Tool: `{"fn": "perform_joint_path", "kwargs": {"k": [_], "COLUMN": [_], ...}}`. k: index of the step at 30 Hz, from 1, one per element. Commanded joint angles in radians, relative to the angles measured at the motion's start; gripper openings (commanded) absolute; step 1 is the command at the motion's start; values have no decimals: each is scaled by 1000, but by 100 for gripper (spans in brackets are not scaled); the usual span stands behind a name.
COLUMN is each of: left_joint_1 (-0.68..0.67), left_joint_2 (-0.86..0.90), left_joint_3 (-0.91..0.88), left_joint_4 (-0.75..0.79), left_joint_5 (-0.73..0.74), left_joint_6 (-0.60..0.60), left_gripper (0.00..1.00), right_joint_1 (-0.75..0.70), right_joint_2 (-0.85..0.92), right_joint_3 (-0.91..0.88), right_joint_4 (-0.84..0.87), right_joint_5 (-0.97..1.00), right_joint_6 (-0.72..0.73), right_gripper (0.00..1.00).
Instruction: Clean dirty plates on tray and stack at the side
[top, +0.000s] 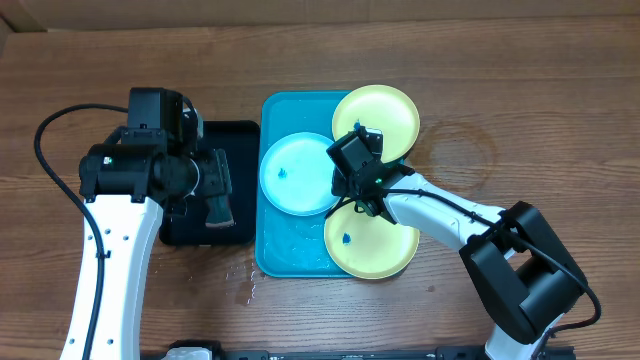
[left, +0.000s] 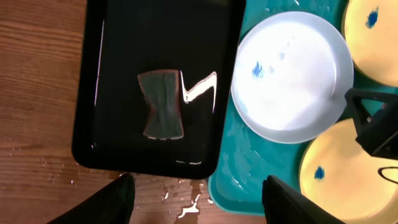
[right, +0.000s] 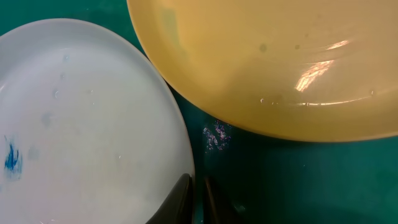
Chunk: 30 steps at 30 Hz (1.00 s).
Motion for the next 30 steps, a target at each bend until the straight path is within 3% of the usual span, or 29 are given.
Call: {"fn": "perform_joint_path", "kwargs": {"k": [1, 14, 22, 30], "left_joint_1": [-3, -3, -1, -2], "left_joint_2": [27, 222, 266, 267], "left_joint_3": [-12, -17, -17, -18], "left_joint_4": [24, 45, 46, 55], "left_joint_5": [-26, -48, -50, -137], "left_joint_6": [-2, 4, -127, -169], "left_gripper": [66, 60, 59, 59], "right_joint_1": [0, 0, 0, 0], "right_joint_2": [7, 7, 7, 7], "right_joint_3": [1, 1, 1, 1], "right_joint_4": [-3, -6, -6, -2], "right_joint_5": [17, 18, 18, 18], "right_joint_6": [-3, -19, -31, -30], "right_gripper": [11, 14, 15, 15]}}
